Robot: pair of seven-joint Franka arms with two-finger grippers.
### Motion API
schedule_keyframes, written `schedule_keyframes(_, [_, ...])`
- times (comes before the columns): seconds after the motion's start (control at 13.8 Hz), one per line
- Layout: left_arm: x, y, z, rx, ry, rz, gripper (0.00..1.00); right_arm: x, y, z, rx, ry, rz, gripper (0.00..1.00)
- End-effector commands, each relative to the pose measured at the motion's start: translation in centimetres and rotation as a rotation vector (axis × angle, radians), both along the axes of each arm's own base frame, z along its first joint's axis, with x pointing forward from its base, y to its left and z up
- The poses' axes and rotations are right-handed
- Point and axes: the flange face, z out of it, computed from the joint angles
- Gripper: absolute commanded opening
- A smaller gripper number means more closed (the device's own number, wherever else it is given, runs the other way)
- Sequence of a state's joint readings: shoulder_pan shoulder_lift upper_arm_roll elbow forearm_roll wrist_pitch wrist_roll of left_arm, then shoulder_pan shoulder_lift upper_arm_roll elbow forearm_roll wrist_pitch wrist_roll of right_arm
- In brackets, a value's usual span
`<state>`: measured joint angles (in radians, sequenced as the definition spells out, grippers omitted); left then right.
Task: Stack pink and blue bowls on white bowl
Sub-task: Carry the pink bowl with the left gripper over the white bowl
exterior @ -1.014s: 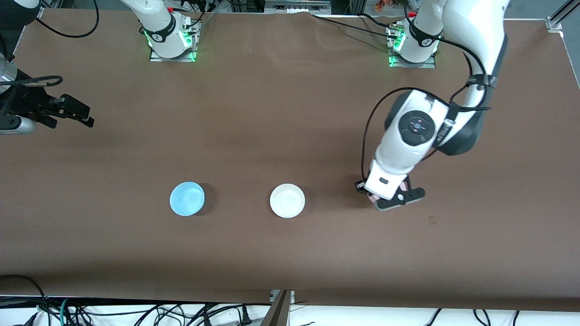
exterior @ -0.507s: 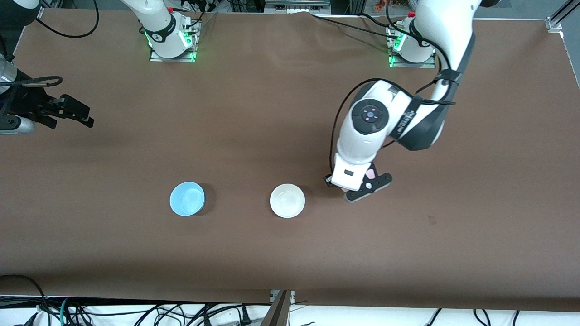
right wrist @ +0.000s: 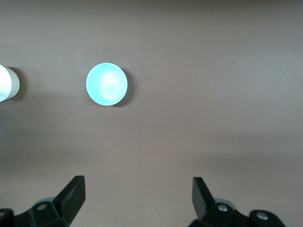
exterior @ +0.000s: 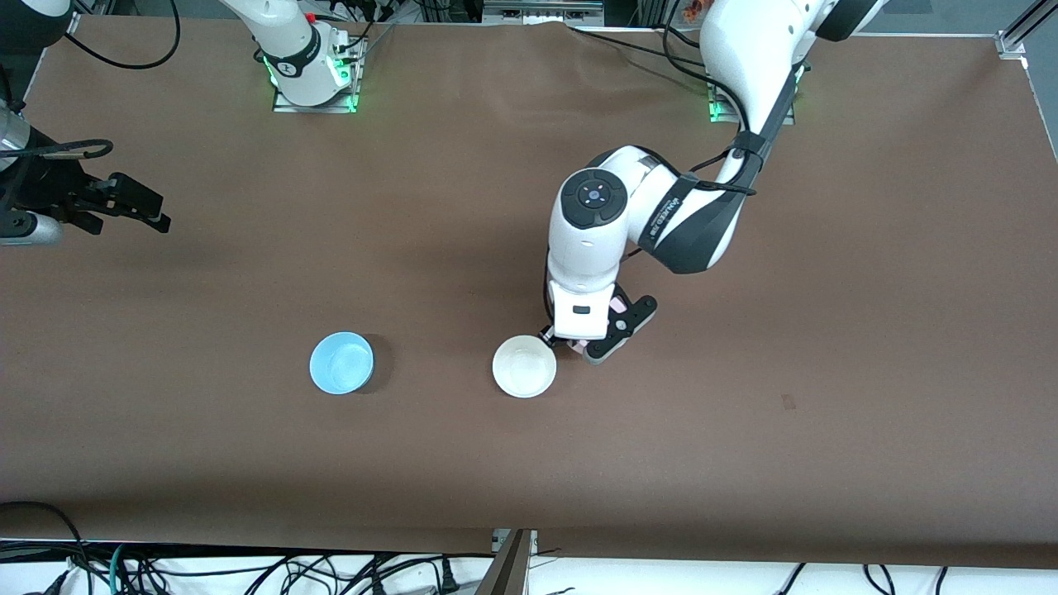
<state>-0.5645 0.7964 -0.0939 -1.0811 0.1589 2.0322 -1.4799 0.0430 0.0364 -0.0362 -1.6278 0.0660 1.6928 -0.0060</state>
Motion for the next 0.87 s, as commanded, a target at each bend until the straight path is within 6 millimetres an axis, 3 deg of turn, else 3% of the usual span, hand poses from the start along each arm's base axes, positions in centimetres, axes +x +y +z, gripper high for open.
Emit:
schedule_keyframes(0.0, [1.4, -1.0, -0.1, -0.018, -0.037, 0.105, 0.0, 0.0, -0.4, 0.3, 0.0, 0.003, 0.006, 1.0])
schedule_keyframes(0.43, [1.6, -3.4, -1.3, -0.11, -0.098, 0.265, 0.0, 0.3, -0.7, -0.1, -0.001, 0.006, 0.0, 1.0])
schedule_keyframes(0.58, [0.8, -4.9, -2.0, -0.122, -0.126, 0.302, 0.0, 0.3, -0.7, -0.1, -0.002, 0.005, -0.006, 1.0])
schedule_keyframes(0.8, [0.9, -5.3, -3.2, -0.138, -0.145, 0.336, 0.0, 1.4, -0.6, -2.2, 0.005, 0.025, -0.002, 1.0])
